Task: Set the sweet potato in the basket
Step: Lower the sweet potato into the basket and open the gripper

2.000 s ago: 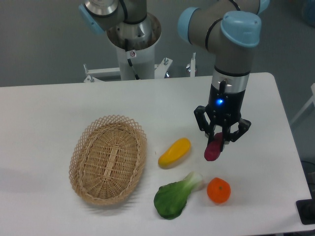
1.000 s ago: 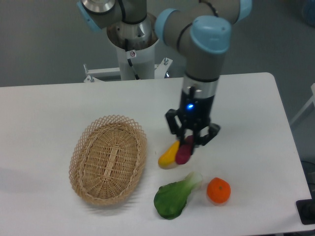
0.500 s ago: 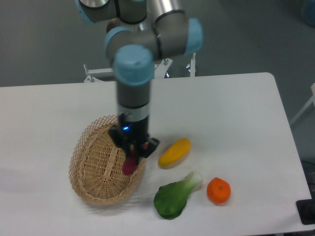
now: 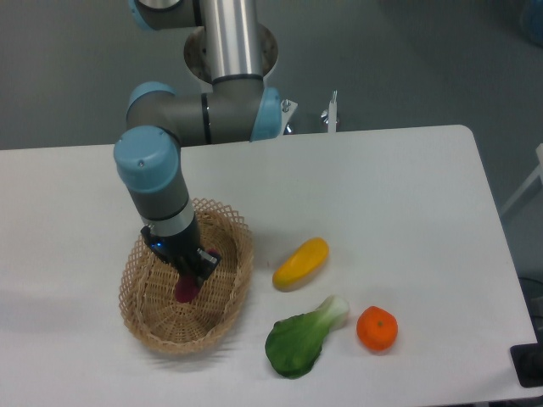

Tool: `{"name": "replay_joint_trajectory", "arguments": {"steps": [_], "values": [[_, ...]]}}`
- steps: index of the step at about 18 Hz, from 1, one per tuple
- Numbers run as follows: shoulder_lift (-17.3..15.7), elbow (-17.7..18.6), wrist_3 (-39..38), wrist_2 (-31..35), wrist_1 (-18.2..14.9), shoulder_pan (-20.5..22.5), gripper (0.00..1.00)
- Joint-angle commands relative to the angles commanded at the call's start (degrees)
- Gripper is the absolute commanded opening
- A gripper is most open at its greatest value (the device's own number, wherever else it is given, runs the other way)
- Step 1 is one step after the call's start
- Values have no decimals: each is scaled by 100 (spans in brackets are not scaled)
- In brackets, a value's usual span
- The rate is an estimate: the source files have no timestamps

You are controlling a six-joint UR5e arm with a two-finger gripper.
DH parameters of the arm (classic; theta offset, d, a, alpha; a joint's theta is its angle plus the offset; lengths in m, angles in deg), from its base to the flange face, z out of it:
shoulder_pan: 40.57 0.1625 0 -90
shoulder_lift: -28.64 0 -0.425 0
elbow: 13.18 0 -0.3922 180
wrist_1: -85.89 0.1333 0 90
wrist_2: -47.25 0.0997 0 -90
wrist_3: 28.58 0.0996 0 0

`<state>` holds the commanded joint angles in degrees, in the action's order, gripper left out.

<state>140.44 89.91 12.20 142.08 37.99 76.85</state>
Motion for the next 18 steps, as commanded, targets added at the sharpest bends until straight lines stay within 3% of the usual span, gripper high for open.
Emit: {"name": "replay_joint_trajectory", "arguments": {"steps": [9, 10, 11, 12, 13, 18], "values": [[184, 106, 36, 0, 229, -123, 34], [202, 97, 36, 0, 229, -123, 40], [202, 97, 27, 0, 237, -123, 54], [194, 80, 27, 9, 237, -123, 81], [194, 45, 27, 17, 246, -123, 96], [79, -218, 1, 149, 229, -123, 100]]}}
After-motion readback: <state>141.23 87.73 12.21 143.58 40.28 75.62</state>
